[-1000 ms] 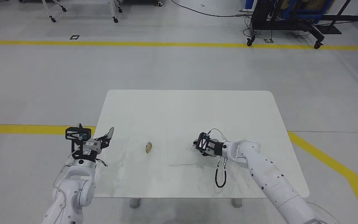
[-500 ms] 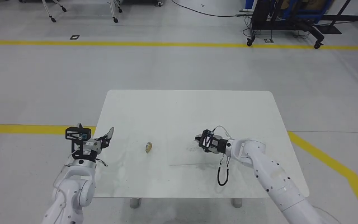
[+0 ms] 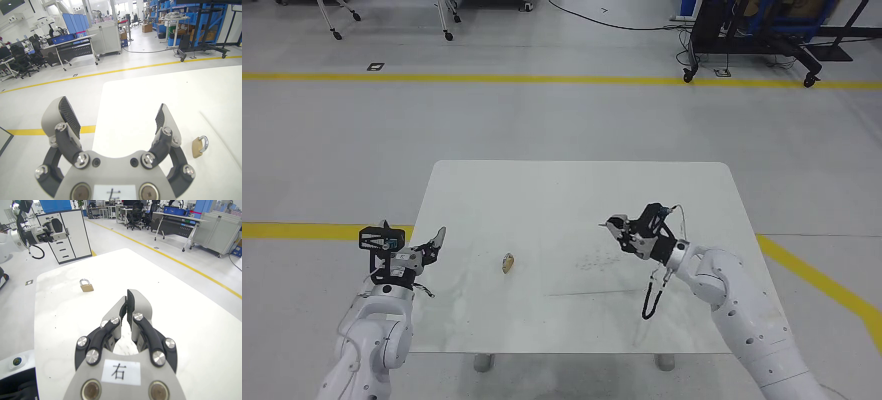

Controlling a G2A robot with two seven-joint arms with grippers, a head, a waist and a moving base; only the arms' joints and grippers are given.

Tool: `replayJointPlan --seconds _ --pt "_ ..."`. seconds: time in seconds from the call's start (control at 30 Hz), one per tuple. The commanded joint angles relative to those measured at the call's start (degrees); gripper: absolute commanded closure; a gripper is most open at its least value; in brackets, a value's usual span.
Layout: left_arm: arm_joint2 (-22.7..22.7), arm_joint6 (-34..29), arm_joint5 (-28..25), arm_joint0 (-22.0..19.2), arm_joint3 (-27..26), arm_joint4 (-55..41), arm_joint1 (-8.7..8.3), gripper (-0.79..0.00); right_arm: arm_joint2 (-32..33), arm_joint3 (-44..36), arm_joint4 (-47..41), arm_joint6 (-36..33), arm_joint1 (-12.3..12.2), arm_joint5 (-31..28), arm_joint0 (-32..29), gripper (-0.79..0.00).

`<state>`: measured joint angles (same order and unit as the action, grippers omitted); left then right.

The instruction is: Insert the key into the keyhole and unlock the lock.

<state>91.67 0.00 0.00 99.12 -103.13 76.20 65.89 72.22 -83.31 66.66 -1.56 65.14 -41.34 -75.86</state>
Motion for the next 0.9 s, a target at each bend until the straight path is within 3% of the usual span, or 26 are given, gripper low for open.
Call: replayJointPlan --seconds 0.0,0.3,0.47,0.67,0.8,0.87 --pt "0.0 0.0 0.0 0.0 0.0 0.0 0.0 -0.785 0.0 -0.01 0.15 0.01 0.0 0.0 0.0 0.0" --pt "-0.14 0.1 -0.29 -0.11 -0.08 -1.67 0.1 -0.785 -0.46 1.26 -1.81 0.48 0.2 1.16 -0.74 0.0" --pt "-0.81 -3.11 -8.57 -3.63 1.11 -30.35 1.18 -0.785 -3.87 9.45 -17.98 3.47 1.53 -5.34 1.71 0.0" --pt "-3.62 -15.86 -20.69 -8.93 2.37 -52.7 1.35 -0.785 -7.41 17.76 -35.95 4.26 3.13 -12.95 5.53 0.0" --pt "-5.04 -27.95 -21.0 -13.55 5.52 -67.01 1.2 -0.785 -7.78 20.17 -40.73 3.07 3.39 -15.89 7.18 0.0" --pt "-5.1 -28.8 -20.66 -13.95 5.77 -67.66 1.18 -0.785 -7.65 20.28 -40.67 2.86 3.36 -15.75 7.34 0.0"
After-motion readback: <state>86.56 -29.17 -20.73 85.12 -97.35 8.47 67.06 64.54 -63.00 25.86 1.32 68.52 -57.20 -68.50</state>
